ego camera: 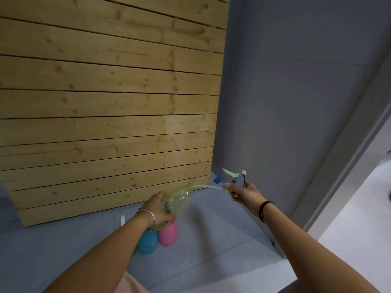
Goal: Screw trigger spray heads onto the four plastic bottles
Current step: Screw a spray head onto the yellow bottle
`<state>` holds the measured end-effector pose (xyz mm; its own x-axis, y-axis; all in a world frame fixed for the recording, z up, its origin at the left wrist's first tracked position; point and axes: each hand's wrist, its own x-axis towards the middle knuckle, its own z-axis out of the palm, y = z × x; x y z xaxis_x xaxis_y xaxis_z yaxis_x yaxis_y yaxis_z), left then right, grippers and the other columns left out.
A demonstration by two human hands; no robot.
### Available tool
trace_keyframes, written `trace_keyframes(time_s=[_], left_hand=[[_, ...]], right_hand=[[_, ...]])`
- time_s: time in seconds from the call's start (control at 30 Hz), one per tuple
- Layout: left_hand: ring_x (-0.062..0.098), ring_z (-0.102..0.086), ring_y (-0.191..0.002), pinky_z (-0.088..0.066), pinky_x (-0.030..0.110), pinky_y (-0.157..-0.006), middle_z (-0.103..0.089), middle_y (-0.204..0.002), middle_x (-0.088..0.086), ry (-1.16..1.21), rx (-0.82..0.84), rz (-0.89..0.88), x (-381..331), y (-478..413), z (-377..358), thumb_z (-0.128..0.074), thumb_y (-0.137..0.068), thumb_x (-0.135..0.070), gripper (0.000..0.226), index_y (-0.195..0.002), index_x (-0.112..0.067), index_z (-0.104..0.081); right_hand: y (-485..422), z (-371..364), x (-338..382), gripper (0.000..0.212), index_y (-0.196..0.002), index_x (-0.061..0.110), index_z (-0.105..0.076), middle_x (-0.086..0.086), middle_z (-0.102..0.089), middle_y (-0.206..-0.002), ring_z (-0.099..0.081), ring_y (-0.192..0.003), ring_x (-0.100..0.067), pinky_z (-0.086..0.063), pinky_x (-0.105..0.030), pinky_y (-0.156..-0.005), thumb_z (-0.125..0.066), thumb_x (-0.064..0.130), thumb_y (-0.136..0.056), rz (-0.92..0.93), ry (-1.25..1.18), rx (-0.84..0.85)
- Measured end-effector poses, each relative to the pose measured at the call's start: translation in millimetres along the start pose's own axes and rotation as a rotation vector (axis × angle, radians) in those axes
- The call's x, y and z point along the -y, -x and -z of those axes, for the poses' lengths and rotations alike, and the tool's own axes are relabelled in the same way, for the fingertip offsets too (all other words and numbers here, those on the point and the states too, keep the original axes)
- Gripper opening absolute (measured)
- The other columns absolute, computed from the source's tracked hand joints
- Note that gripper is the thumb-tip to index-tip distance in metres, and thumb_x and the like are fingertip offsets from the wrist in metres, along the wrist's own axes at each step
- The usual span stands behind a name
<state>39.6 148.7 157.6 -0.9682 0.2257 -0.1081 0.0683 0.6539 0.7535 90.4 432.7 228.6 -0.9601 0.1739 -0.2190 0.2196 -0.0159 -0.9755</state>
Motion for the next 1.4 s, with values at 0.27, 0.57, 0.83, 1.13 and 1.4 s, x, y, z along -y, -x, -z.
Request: trace_keyframes(time_s=[0.27,0.57,0.83,1.13,1.4], left_hand=[[0.018,-0.058,-0.105,-0.054,0.032,-0.087,-0.059,-0.117,-0.002,-0.021,0.074,-0.154,-25,7,-8,-0.083,-0.043,-0.045,0.089,-0.124,-0.035,-0.048],[0.013,-0.058,-0.102,-0.056,0.031,-0.082,-0.059,-0.115,-0.007,-0.03,0.108,-0.16,-30,9,-5,-0.081,-0.042,-0.051,0.084,-0.12,-0.042,-0.05],[0.007,-0.059,-0.102,-0.054,0.022,-0.076,-0.058,-0.116,-0.013,0.104,0.086,-0.137,-31,10,1,-0.087,-0.038,-0.048,0.085,-0.116,-0.042,-0.052],[0.021,-0.056,-0.075,-0.043,0.031,-0.072,-0.059,-0.081,0.007,0.654,-0.133,0.352,-54,4,12,-0.046,-0.074,-0.074,0.063,-0.079,-0.012,-0.06],[0.025,-0.065,-0.099,-0.052,0.044,-0.095,-0.067,-0.114,0.011,0.924,0.048,0.305,-54,0,12,-0.06,-0.081,-0.052,0.057,-0.122,-0.012,-0.059]], right_hand=[[1,-27,-2,0.058,-0.131,0.008,-0.044,-0.019,-0.06,-0.125,-0.067,-0.103,-0.029,-0.058,-0.027,-0.08,-0.072,0.012,-0.08,0.049,-0.003,0.148],[-1,-40,-5,0.047,-0.115,0.005,-0.053,-0.012,-0.06,-0.102,-0.058,-0.094,-0.018,-0.054,-0.017,-0.071,-0.076,0.009,-0.074,0.158,0.119,0.105],[-6,-34,-4,0.032,-0.1,0.011,-0.059,-0.007,-0.058,-0.092,-0.056,-0.088,-0.017,-0.051,-0.03,-0.088,-0.077,0.014,-0.074,0.181,0.225,0.161],[-13,-35,7,0.024,-0.095,0.009,-0.062,-0.004,-0.065,-0.085,-0.063,-0.078,-0.013,-0.054,-0.013,-0.064,-0.076,0.007,-0.075,0.226,0.019,0.007],[-16,-29,8,0.029,-0.105,0.003,-0.062,-0.009,-0.066,-0.094,-0.065,-0.088,-0.018,-0.056,-0.023,-0.082,-0.072,0.008,-0.078,0.112,-0.103,0.041]])
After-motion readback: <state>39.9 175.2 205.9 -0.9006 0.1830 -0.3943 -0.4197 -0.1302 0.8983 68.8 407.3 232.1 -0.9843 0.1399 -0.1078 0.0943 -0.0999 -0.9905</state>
